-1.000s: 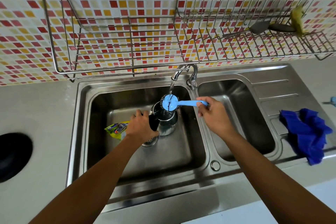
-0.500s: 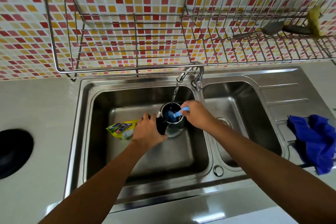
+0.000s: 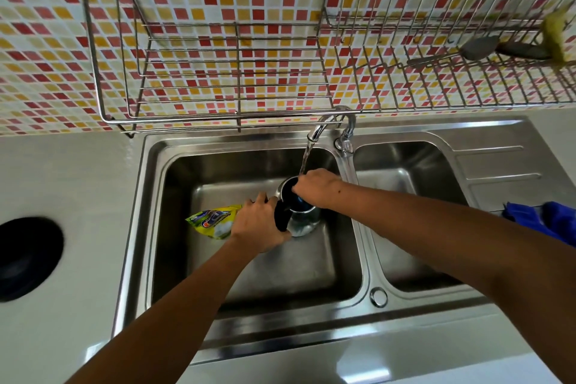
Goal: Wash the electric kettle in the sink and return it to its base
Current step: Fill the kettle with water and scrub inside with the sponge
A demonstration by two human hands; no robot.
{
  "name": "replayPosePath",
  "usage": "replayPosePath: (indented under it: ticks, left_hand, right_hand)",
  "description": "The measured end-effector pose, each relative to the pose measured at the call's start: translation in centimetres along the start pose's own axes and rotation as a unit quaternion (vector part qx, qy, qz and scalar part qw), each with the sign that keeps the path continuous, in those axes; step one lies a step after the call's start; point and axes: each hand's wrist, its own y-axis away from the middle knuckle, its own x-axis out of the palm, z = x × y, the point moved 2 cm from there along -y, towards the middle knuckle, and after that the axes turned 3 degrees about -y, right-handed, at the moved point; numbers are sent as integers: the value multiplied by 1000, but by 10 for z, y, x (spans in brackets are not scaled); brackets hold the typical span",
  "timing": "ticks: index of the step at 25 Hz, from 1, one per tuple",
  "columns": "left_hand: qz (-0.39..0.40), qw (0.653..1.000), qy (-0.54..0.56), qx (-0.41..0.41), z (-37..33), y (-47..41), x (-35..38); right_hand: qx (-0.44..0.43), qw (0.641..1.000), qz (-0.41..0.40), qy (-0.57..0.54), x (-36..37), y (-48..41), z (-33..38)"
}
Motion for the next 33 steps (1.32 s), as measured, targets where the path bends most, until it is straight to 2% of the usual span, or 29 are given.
replayPosePath:
  ticks: [3,6,8,11,13,14,15,17,19,21,23,26,28,31,33]
  left_hand:
    - [-2,1000,10,-5,3,-5,7]
    - [-2,1000,2,-5,2,-7,12]
    - [-7,1000,6,-9,2,-8,14]
    - [-12,1000,10,-11,4,-9,17]
    - [-14,1000,9,-7,3,-9,18]
    - [-13,1000,8,-6,2,-9,17]
    - [-16,1000,7,-4,3,-9,18]
    - [-19,1000,6,-2,3,-10,20]
    - [-24,1000,1,2,3,-10,22]
    - [-28,1000,4,3,4,-10,21]
    - [-28,1000,14,0,4,-9,20]
    - [-30,999,24,-11,5,-6,18]
    - [-31,999,24,-10,4,-5,16]
    - [-22,1000,14,0,4,-9,16]
    - [-25,999,21,-6,4,-7,13]
  right_hand:
    - [-7,999,-38,2,4,3,-2]
    - [27,1000,-15,5,13,6,4]
    - [85,993,19,-79,11,4,3]
    - [140,946,89,-277,7,-5,1]
    - [142,918,82,-361,11,-10,6]
    - [141,916,63,-370,11,-9,9]
    - [134,927,38,-348,12,-7,11]
    - [110,966,4,-235,17,-3,14]
    - [116,979,11,-169,18,-1,15]
    - [143,967,51,-206,15,-8,14]
    - [134,943,109,-283,13,-15,16]
    - [152,914,70,-369,12,-18,13]
    - [172,925,19,-337,18,-12,12]
    - [172,953,-5,-250,27,-10,19]
    - [175,943,8,-283,21,-17,25]
